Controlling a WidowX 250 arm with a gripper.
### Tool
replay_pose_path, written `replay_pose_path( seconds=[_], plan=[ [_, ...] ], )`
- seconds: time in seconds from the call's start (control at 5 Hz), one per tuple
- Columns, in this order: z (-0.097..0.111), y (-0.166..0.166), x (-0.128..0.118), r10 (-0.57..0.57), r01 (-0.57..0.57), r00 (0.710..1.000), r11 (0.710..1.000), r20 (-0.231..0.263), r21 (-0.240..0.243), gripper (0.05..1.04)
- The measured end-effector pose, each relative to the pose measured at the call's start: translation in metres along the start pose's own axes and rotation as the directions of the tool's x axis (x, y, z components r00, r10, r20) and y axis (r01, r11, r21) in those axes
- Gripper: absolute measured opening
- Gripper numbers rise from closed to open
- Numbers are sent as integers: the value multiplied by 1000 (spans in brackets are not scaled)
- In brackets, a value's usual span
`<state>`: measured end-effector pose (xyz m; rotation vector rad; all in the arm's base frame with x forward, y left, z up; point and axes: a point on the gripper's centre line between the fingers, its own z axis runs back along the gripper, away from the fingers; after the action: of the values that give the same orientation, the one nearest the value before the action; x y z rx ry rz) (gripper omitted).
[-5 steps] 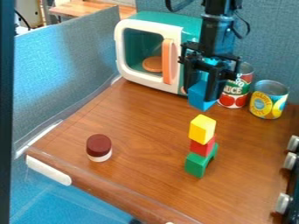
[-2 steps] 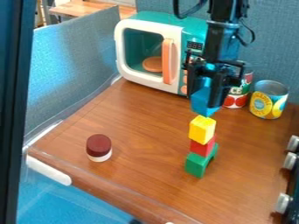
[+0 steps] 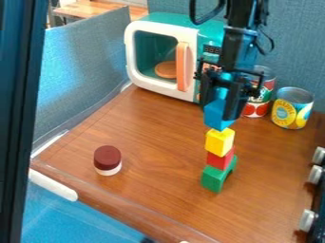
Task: Put the blue block on top of the yellow block
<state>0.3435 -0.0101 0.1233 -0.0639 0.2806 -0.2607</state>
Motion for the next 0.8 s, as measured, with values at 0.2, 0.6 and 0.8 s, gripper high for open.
replay_pose_path(
  seconds=[0.2,0.6,0.8],
  plan=[
    [4,0,-1,6,-6,1000,1000,-4,4,576],
    [-3,-4,4,-10,10,1000,1000,-12,12,576],
    [-4,-6,7,-16,16,1000,1000,-7,18,576]
  ],
)
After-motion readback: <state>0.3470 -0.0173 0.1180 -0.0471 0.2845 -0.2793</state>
